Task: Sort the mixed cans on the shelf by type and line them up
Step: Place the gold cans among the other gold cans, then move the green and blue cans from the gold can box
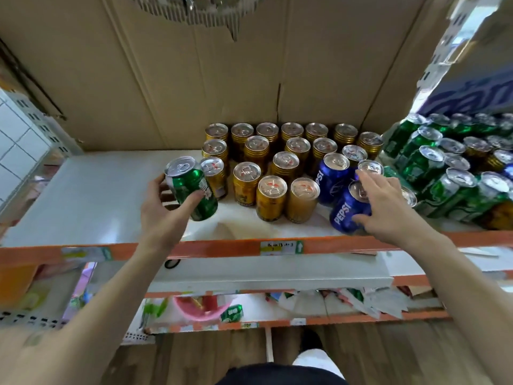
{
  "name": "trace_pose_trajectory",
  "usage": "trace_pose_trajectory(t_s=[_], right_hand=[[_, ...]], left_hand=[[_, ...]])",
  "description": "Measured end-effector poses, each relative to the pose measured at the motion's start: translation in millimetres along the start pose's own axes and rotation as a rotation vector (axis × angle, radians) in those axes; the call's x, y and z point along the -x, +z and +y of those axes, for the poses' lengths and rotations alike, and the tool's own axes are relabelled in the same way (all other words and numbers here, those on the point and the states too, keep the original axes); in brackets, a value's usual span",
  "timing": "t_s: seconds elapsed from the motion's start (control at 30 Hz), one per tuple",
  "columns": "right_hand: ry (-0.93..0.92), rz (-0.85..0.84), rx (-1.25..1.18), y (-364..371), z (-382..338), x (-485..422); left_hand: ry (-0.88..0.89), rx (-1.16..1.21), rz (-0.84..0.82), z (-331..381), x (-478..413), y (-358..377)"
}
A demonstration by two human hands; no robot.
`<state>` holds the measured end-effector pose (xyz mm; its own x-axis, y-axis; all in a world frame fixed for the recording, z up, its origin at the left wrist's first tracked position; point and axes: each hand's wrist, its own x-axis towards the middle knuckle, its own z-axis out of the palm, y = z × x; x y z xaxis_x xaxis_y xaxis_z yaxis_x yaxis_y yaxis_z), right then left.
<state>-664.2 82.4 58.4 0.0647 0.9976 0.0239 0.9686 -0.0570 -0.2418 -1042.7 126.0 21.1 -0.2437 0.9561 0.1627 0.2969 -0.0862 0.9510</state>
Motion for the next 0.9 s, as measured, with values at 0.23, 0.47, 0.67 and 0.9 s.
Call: trace_pose_trajectory(t_s=[0.23,0.47,0.67,0.9], right_hand=[[-0.007,-0.154,0.005,-14.2,3.4,-0.7],[-0.010,-0.049,0.074,-19.2,10.5,8.5],[0.149,0.052,-0.717,-34.3,-7.0,22.4],[0.181,0.299,-1.441,-53.1,-52.2,29.4]], left_hand=[[-0.060,0.413,-0.316,47.1,16.3,28.6],[-0.210,0.521,-0.414,56.4,24.4,59.1],[-0.256,0.546,-0.458,70.9,18.1,68.8],[-0.302,0.548,-0.559,87.9,12.7,78.0]])
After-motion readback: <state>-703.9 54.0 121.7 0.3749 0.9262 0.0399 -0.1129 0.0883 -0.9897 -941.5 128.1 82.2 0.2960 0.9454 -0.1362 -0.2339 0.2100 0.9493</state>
